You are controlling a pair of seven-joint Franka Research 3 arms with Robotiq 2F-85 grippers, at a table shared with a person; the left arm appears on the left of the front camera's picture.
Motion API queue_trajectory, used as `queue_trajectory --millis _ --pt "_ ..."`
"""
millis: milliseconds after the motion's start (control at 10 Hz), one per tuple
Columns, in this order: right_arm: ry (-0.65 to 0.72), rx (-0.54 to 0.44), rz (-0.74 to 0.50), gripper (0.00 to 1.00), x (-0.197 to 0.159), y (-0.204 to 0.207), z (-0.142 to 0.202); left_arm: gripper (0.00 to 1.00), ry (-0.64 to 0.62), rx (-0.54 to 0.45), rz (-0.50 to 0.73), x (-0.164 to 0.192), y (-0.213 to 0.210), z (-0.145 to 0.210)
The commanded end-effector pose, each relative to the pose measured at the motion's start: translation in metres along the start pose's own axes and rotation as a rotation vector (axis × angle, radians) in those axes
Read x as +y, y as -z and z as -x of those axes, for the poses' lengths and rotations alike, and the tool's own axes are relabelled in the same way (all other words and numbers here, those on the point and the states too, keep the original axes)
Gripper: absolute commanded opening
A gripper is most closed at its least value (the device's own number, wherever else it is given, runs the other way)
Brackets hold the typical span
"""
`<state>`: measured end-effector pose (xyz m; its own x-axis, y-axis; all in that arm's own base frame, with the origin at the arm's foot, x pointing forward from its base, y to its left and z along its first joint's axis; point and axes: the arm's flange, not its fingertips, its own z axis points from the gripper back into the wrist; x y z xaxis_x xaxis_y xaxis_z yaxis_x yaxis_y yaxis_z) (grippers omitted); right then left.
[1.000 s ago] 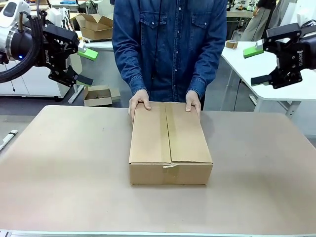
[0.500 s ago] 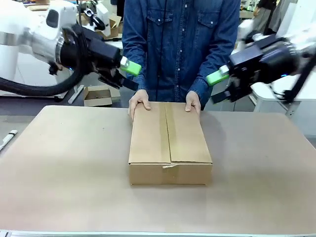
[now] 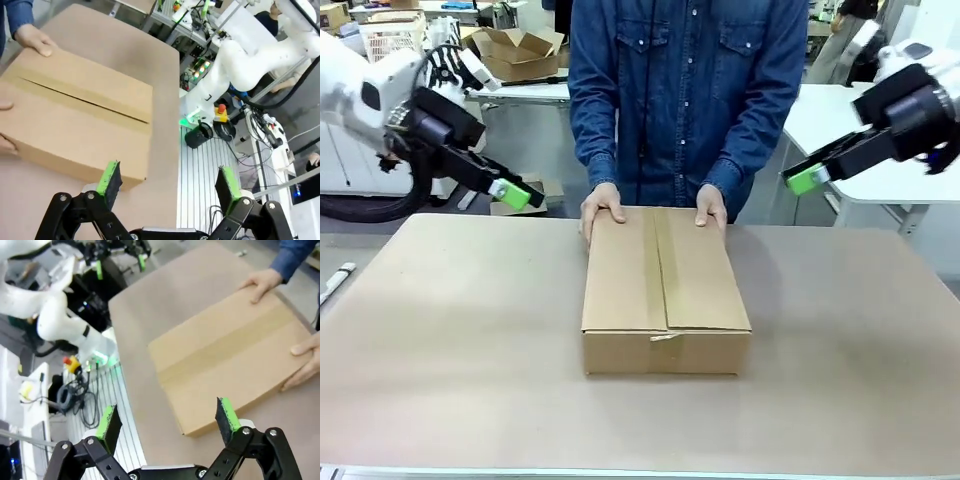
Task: Pack the gift set into the box.
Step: Press and hold the closed box until the human finishes sealing it.
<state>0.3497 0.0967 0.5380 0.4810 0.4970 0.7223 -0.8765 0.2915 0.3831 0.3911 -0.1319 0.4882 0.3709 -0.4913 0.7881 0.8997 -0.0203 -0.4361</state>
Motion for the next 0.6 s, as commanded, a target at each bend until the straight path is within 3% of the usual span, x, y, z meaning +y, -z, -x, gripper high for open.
queue_trajectory --millis 0,100,200,300,400,500 --pt "0.0 0.004 -0.007 1.0 0.0 0.001 -0.001 1.0 0.016 0.018 0.081 -0.013 0.011 -0.009" --pt "-0.339 -0.171 -0.016 1.0 -0.014 0.013 -0.019 1.0 0.0 0.0 0.0 0.0 0.0 0.0" --pt "-0.647 -0.277 -0.097 1.0 -0.038 0.039 -0.025 1.0 0.337 -0.081 -0.113 0.005 0.019 -0.001" --pt "-0.835 -0.475 -0.18 1.0 -0.056 0.06 -0.024 1.0 0.506 -0.183 -0.115 0.014 0.034 0.007" --pt "-0.917 -0.604 -0.243 1.0 -0.067 0.079 -0.017 1.0 0.567 -0.243 -0.09 0.02 0.051 0.013" --pt "-0.891 -0.66 -0.376 1.0 -0.074 0.106 0.001 1.0 0.616 -0.29 -0.023 0.021 0.071 0.015"
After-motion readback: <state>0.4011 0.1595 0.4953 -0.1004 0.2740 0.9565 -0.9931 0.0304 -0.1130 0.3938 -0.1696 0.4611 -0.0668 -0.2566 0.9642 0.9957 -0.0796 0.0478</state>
